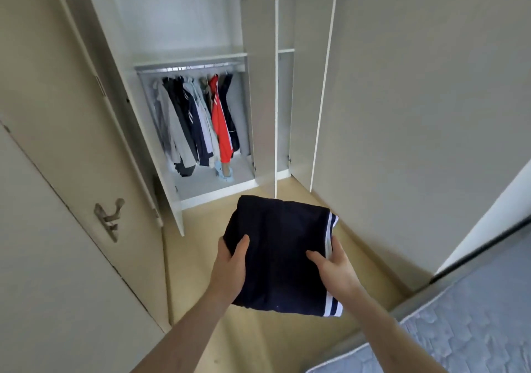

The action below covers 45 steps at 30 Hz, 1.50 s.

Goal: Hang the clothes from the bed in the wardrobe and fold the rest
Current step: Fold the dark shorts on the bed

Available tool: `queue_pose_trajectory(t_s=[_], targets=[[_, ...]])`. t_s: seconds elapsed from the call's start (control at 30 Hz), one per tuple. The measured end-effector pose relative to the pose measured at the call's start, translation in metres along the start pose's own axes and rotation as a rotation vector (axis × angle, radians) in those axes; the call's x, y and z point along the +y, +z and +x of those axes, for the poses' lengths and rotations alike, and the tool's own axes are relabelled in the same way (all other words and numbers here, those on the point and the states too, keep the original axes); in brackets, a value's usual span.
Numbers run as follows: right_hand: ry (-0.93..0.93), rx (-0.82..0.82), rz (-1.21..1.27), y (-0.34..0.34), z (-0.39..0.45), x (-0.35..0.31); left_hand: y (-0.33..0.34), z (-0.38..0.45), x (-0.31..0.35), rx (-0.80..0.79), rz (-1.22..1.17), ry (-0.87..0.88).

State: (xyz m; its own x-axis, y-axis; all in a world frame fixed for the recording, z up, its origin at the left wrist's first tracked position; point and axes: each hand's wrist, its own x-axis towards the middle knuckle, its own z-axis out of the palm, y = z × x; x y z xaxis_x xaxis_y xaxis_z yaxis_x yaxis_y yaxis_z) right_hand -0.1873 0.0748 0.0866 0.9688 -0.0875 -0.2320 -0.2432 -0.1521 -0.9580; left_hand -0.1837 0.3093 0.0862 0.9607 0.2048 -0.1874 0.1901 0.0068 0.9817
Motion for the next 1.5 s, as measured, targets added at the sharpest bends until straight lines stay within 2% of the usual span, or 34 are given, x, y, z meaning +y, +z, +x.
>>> queue_pose_trajectory(t_s=[0.23, 0.4, 0.57, 0.83, 1.2, 1.5], targets=[[-0.063, -0.057, -0.029, 0.053, 0.115, -0.078, -0.027, 0.123, 0.048, 0.038, -0.012, 0.033], [-0.122, -0.133, -0.021, 0.086, 0.225, -0.137, -0.035, 0.234, 0.095, 0.138, 0.004, 0.041], [-0.16, -0.212, -0.051, 0.114, 0.329, -0.204, -0.046, 0.325, 0.15, 0.172, -0.055, 0.068], [-0.237, -0.319, -0.087, 0.196, 0.491, -0.309, -0.093, 0.488, 0.225, 0.263, -0.121, 0.138], [-0.271, -0.268, -0.054, 0.328, 0.689, -0.426, -0.171, 0.737, 0.306, 0.241, -0.127, 0.199], [-0.337, -0.242, -0.03, 0.388, 0.839, -0.512, -0.193, 0.906, 0.377, 0.245, -0.148, 0.227]])
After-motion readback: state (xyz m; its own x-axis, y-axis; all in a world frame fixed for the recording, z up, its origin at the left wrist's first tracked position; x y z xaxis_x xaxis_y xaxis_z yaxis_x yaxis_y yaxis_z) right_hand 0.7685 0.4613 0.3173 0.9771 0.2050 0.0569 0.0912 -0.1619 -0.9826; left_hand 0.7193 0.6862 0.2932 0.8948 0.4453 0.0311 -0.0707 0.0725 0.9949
